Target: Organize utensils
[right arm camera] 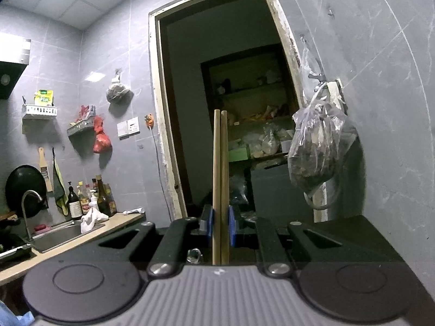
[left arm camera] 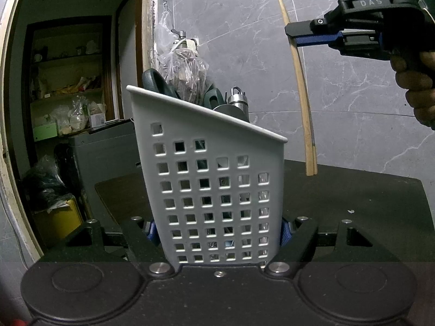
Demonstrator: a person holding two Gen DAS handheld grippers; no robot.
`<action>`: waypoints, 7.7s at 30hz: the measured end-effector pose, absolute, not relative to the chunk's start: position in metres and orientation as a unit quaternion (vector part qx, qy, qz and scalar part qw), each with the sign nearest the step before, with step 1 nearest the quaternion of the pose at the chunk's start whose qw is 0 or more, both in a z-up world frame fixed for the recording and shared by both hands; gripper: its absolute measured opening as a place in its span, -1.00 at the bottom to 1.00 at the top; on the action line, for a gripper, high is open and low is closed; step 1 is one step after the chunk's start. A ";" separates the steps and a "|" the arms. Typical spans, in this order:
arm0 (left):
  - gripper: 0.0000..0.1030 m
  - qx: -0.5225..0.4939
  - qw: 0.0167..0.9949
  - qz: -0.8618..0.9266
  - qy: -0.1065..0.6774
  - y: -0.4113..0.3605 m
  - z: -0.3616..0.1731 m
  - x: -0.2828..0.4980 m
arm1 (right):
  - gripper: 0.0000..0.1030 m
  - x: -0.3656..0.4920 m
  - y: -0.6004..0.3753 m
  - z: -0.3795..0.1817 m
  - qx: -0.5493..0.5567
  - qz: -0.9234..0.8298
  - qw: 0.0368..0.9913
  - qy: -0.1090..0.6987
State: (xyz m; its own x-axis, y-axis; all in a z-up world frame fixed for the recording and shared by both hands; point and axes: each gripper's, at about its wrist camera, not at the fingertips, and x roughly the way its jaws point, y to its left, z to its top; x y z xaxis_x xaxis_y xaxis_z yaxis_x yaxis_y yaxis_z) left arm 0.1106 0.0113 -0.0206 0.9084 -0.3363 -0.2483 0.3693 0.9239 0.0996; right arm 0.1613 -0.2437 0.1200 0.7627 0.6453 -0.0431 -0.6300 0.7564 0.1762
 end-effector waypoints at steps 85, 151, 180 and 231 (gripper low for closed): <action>0.50 0.073 0.974 -0.180 0.114 0.012 -0.021 0.110 | -0.73 0.183 -0.163 0.078 0.069 0.452 0.884 0.101; 0.52 0.094 0.969 -0.191 0.123 0.013 -0.021 0.119 | 0.70 0.467 -0.153 -0.005 -0.021 0.293 0.884 0.363; 0.52 0.095 0.969 -0.190 0.123 0.011 -0.024 0.121 | -0.70 0.341 -0.196 0.003 -0.107 0.281 0.877 0.374; 0.53 0.100 0.969 -0.187 0.124 0.010 -0.024 0.121 | -0.86 0.258 -0.232 -0.009 -0.032 0.259 0.891 0.373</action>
State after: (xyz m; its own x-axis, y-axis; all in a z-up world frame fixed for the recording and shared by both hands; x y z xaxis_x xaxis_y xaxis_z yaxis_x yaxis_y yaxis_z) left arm 0.1206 0.0099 -0.0244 0.8993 -0.3374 -0.2782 0.3869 0.9104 0.1467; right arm 0.2578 -0.2317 -0.0092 0.5882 0.4372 -0.6804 -0.4846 0.8640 0.1363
